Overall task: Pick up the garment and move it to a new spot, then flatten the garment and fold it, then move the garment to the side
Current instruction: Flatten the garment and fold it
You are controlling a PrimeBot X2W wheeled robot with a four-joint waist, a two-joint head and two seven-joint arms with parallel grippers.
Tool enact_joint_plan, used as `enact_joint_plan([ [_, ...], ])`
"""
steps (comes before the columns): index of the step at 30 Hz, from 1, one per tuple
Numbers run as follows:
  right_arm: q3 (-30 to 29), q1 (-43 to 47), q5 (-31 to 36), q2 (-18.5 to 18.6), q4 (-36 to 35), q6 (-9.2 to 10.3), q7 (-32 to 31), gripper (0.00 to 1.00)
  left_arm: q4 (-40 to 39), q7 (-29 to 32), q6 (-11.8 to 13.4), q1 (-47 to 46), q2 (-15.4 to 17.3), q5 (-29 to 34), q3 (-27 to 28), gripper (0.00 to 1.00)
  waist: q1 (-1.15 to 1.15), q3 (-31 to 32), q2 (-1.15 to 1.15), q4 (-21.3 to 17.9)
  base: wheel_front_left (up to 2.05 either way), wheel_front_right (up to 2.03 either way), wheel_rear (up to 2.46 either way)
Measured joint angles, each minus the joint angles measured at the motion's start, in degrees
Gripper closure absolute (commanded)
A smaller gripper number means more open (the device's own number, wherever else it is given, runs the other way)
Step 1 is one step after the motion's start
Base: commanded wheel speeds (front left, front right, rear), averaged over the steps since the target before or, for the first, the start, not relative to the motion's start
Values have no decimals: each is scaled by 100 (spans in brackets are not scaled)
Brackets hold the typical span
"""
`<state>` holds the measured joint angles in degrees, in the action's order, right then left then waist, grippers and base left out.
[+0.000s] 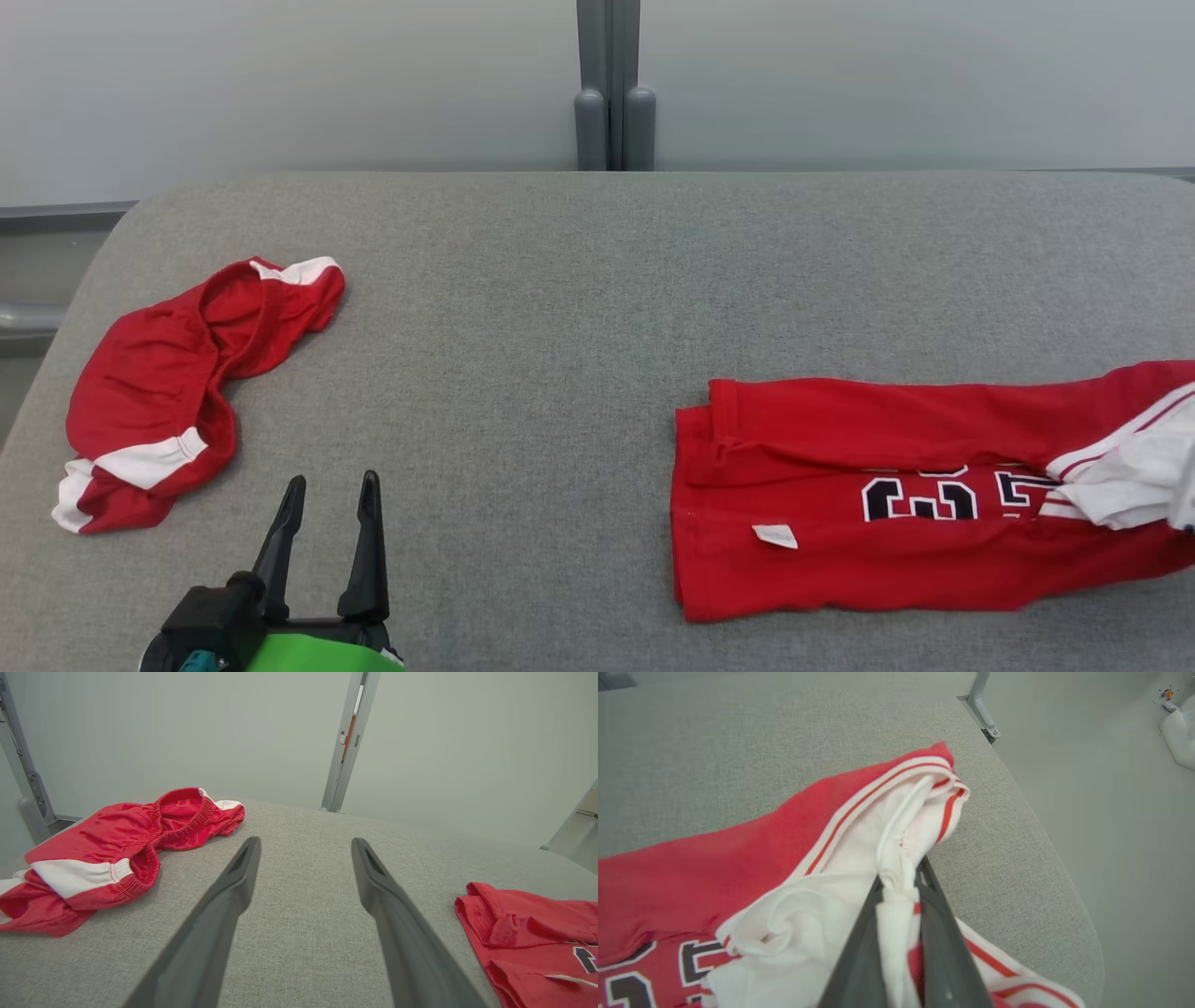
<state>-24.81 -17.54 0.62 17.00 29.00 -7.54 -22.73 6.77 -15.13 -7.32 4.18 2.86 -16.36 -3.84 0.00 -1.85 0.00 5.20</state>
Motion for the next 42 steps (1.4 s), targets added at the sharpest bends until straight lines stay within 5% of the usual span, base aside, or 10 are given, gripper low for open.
enact_joint_plan([
  [17,3472,359,-1278,-833,-1122,2,-556,100,145,1,0,81,-1,-122,-55,0,0,293,0,-72,0,0,0],
  [32,4473,-187,-1564,-1310,-197,2,-211,100,180,1,0,79,-1,-209,-164,0,0,284,0,133,0,0,0],
  [34,4519,-249,-1582,-1345,-26,2,-104,0,201,1,0,79,-1,-209,-168,0,0,292,0,143,0,0,0],
  [42,4653,-430,-2346,-1410,183,2,481,0,224,0,0,79,-1,-218,-145,0,0,347,0,97,0,0,0],
])
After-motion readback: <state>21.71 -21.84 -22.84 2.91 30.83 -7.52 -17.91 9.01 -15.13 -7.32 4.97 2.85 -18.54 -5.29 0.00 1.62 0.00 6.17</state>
